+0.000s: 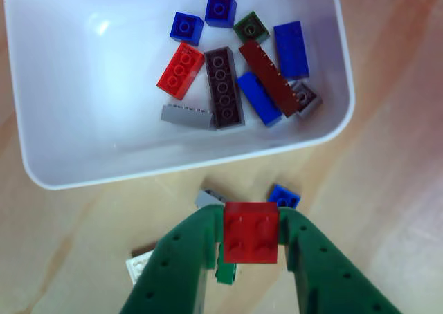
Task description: Put all lego bricks in the bin.
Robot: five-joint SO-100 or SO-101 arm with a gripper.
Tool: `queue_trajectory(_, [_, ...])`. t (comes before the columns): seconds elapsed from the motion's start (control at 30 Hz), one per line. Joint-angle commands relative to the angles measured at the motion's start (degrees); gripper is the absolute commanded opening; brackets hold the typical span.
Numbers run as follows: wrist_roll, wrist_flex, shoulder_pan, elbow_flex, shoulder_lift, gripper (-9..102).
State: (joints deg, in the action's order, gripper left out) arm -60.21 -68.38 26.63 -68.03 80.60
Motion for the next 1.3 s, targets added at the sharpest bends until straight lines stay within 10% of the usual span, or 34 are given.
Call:
queue_trajectory(0.0, [-4.66,6.15,1.23,31.2,-14.41,0])
queue_trajectory(0.5, [-6.68,21.8,3.78,13.45,-2.72,34])
queue_trajectory(0.73, [-8.88,1.05,-9.84,-24.35,32.61,32])
queue_trajectory(1.27, [-26.28,20.21,-6.86,-22.06,-3.08,28])
